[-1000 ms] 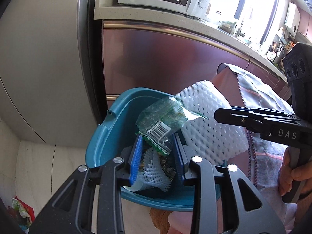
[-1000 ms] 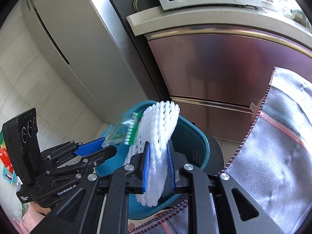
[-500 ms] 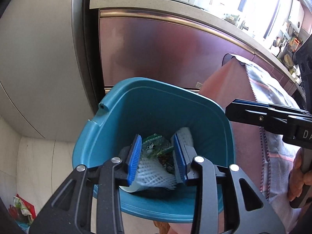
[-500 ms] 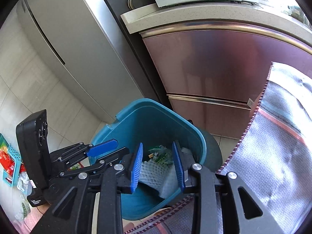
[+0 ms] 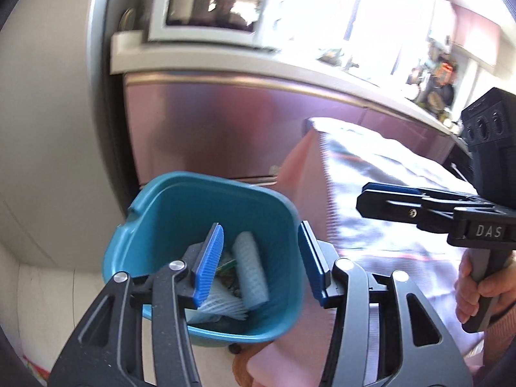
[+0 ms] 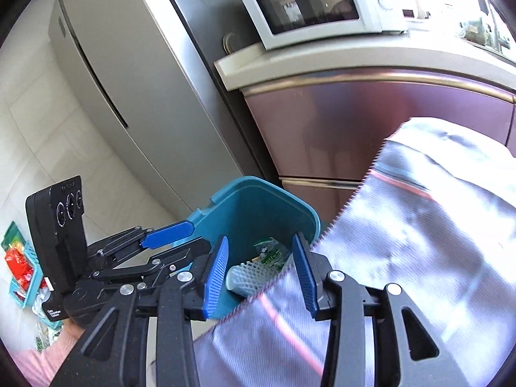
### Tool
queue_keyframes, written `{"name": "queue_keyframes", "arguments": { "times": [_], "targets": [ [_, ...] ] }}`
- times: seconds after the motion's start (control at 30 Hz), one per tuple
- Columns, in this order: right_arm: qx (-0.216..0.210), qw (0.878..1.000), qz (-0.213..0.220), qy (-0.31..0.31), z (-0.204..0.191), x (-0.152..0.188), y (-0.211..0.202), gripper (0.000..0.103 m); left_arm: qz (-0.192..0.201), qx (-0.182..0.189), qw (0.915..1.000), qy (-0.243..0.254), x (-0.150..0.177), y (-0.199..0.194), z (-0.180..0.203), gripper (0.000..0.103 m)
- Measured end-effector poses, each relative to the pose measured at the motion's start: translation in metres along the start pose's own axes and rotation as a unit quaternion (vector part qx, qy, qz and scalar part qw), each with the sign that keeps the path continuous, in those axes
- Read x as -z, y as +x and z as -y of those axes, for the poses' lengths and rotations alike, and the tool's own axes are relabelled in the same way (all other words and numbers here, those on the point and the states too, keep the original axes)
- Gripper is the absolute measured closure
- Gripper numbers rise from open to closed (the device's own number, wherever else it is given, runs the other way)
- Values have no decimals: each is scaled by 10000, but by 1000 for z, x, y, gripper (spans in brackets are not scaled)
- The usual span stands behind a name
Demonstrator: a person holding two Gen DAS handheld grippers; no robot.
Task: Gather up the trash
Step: 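Move both open tools back over the table toward the tissue and orange peel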
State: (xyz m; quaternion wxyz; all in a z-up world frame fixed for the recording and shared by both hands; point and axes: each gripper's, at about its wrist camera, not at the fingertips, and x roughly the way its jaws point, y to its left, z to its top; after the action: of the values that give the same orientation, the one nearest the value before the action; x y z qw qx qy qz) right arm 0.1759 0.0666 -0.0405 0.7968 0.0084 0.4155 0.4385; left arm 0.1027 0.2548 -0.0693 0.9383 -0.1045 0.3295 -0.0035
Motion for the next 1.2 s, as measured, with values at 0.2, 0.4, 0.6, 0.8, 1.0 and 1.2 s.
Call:
{"name": "queue_keyframes", "arguments": {
  "times": [0.2, 0.4, 0.6, 0.8, 1.0, 1.2],
  "targets": [
    [197, 9989, 433, -56, 6, 20, -59, 54, 244, 607, 9969, 429, -1, -20, 50, 45],
    [635, 9950, 763, 82, 23, 52, -116, 54, 200, 1199, 9882, 933, 4, -21, 110, 41],
    [1169, 9871, 972, 499, 51, 90, -164, 53, 37, 1625, 9789, 1236, 13, -14, 162, 41],
    [1622, 9747, 1145, 1023, 86, 123, -202, 53, -213, 1952, 9697, 1454, 20, 2, 206, 40],
    [2001, 9592, 1348, 1472, 116, 148, -238, 53, -377, 2189, 9596, 1726, 26, 15, 245, 40],
    [2206, 9477, 1477, 1770, 137, 166, -258, 53, -465, 2316, 9525, 1924, 26, 27, 274, 39]
  ]
}}
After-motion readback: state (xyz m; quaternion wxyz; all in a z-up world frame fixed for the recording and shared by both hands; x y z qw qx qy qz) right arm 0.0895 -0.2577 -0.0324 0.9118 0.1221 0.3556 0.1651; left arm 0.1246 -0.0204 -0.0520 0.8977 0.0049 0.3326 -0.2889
